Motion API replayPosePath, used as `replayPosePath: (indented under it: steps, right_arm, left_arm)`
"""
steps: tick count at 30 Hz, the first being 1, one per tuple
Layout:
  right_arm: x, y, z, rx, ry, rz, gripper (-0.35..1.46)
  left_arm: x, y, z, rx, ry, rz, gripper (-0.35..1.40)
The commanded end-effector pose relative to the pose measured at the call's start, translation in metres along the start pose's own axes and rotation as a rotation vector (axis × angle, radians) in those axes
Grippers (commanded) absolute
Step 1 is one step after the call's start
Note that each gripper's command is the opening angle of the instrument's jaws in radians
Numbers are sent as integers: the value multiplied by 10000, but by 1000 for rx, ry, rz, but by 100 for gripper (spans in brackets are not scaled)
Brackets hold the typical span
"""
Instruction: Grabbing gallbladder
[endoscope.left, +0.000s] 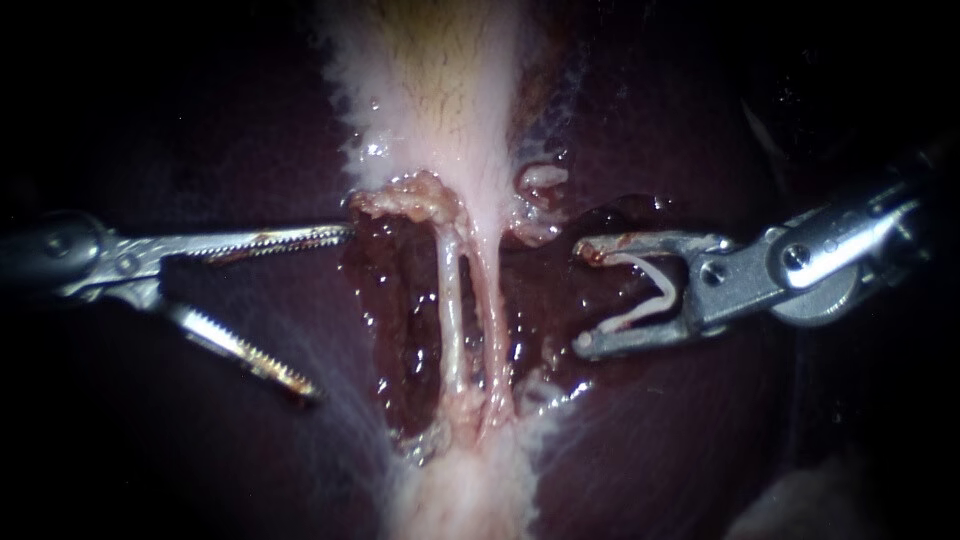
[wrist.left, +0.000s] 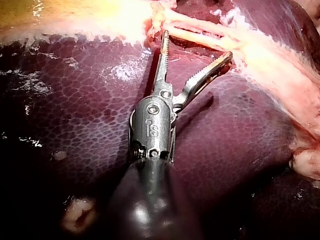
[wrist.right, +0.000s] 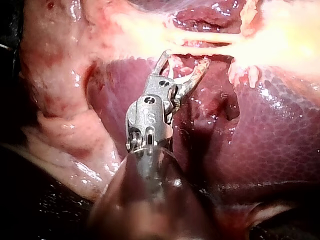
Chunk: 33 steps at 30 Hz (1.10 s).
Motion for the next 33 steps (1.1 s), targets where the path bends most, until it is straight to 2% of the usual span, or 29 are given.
replayPosePath:
  steps: [1,3,6,10,13,16,20,24,28,33]
  right_arm:
    - [0,0,0,0,0,0,50]
    - [0,0,0,0,0,0,50]
    - [0,0,0,0,0,0,50]
    - [0,0,0,0,0,0,50]
    - [0,0,0,0,0,0,50]
    - [-1,0,0,0,0,0,50]
    - [-1,1,1,-1,0,0,50]
    - [-2,1,1,-1,0,0,50]
    - [-2,1,1,-1,0,0,50]
    - [-2,1,1,-1,0,0,50]
  left_arm:
    - [0,0,0,0,0,0,118]
    - [2,-2,0,-4,1,-8,116]
    - [10,-11,-1,20,-2,-20,116]
    - [28,-31,-4,45,-4,-36,113]
    - [41,-47,-4,57,-5,-48,118]
    - [47,-60,3,63,-25,-39,118]
    - [42,-72,24,66,-67,-41,114]
    - [29,-82,44,69,-91,-37,108]
    - [12,-88,55,63,-124,-25,97]
    - [-3,-98,62,60,-146,-39,84]
